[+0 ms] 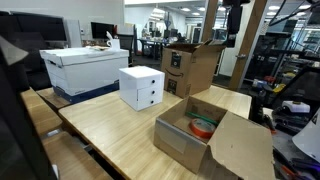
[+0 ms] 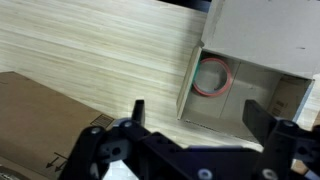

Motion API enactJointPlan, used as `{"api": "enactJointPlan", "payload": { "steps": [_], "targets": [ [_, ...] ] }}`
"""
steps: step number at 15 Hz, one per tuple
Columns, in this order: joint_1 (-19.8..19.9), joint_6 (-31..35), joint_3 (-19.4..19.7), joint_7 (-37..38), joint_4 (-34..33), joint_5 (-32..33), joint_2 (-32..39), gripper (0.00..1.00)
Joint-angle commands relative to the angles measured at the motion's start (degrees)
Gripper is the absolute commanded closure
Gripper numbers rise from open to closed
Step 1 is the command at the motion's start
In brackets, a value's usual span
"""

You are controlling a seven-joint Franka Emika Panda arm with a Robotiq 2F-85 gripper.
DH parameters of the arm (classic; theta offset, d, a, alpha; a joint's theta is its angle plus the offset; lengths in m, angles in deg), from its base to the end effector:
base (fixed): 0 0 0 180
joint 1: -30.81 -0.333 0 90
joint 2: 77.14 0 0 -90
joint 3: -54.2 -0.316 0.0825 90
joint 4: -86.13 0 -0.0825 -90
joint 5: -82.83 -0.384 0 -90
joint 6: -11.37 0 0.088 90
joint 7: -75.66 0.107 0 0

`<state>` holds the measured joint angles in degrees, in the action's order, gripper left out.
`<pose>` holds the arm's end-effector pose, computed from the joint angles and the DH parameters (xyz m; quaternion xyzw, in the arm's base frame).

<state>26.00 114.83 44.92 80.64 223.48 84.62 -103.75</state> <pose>0.3830 0.0971 0.4741 0.9938 0.0730 -0.0574 0.0607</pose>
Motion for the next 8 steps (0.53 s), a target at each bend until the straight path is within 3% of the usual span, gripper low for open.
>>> {"api": "enactJointPlan", "payload": {
  "steps": [1, 8],
  "targets": [
    [-0.7, 0.0, 0.5, 0.2, 0.0, 0.3, 0.1, 0.00],
    [-1.3, 0.0, 0.2, 0.4, 0.2, -0.3, 0.0, 0.00]
  ]
}}
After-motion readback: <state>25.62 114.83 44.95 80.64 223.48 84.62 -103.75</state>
